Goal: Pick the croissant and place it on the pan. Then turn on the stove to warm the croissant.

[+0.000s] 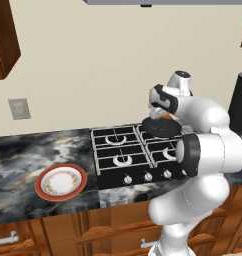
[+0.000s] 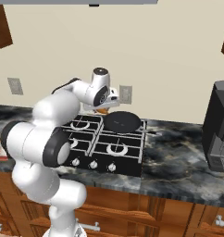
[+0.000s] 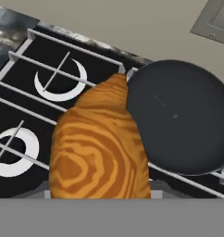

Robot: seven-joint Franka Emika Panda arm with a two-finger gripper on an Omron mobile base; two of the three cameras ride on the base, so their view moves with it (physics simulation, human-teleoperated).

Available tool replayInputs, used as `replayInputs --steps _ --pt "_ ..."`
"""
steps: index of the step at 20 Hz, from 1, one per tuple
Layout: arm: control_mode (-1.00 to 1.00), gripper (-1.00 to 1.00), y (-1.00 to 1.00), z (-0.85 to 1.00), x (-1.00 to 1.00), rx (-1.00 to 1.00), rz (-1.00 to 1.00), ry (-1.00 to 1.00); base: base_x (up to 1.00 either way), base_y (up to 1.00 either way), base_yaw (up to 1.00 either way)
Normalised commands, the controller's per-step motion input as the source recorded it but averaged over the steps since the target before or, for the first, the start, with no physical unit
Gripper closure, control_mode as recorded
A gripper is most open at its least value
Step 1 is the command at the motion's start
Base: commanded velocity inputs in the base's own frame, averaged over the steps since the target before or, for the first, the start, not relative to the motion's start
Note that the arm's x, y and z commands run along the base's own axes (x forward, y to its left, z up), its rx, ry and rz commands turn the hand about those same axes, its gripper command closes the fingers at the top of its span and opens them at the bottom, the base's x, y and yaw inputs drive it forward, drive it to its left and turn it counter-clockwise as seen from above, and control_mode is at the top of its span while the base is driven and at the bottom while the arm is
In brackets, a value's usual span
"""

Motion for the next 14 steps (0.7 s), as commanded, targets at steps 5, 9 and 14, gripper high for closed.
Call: replayInputs --steps 5,9,14 --pt "-1.00 1.00 -0.18 -0.17 0.38 0.00 0.00 0.00 0.00 0.00 0.00" --pt "-1.00 1.00 -0.17 -0.21 0.32 0.00 0.00 0.00 0.00 0.00 0.00" --pt "-1.00 1.00 -0.08 -0.20 0.28 0.00 0.00 0.01 0.00 0.00 0.00"
